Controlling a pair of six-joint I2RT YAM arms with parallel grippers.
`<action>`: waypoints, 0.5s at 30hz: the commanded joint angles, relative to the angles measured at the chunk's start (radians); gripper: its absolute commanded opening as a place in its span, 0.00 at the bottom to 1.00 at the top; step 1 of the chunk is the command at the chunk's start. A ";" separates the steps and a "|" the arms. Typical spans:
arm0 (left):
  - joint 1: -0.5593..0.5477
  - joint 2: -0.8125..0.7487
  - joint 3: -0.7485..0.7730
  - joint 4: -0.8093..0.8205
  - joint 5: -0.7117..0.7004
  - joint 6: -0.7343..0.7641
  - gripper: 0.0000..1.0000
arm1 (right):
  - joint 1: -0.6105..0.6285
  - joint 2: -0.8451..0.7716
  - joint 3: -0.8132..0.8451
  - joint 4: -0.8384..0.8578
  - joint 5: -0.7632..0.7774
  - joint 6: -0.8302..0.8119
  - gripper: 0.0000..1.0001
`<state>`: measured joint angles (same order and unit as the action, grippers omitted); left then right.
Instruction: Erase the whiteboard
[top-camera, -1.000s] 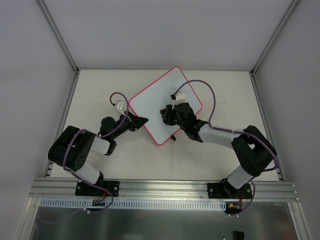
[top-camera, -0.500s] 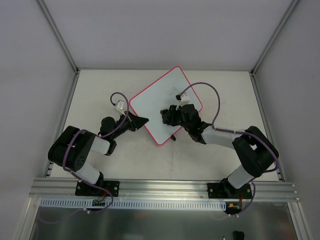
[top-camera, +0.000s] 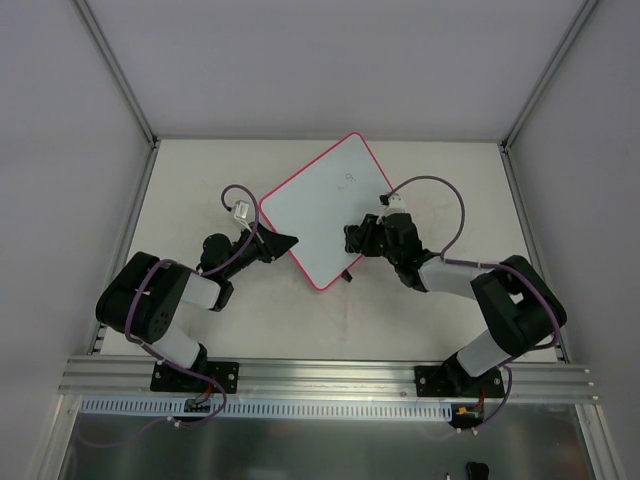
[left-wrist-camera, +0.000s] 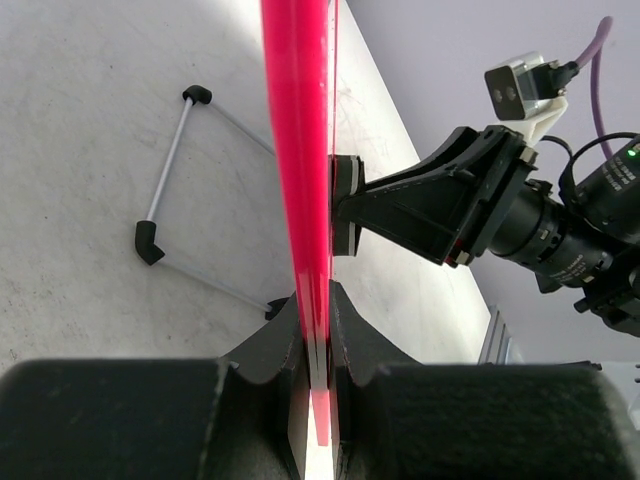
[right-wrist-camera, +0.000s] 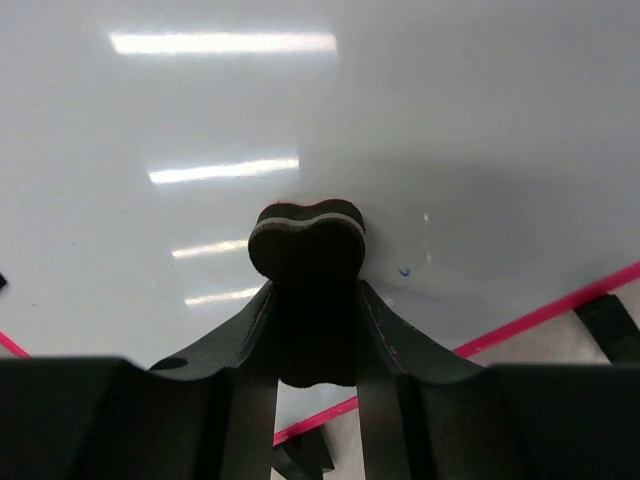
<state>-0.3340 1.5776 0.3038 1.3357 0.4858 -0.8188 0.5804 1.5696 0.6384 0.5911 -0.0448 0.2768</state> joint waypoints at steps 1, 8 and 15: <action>-0.013 -0.013 -0.014 0.346 0.019 0.066 0.00 | -0.050 0.015 -0.051 -0.162 0.140 0.012 0.00; -0.013 -0.014 -0.017 0.346 0.017 0.067 0.00 | -0.099 0.021 -0.033 -0.224 0.204 0.050 0.00; -0.013 -0.016 -0.017 0.346 0.017 0.069 0.00 | -0.106 0.012 -0.014 -0.277 0.267 0.064 0.00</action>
<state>-0.3347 1.5764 0.3038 1.3361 0.4862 -0.8181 0.5060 1.5616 0.6342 0.4843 0.0475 0.3550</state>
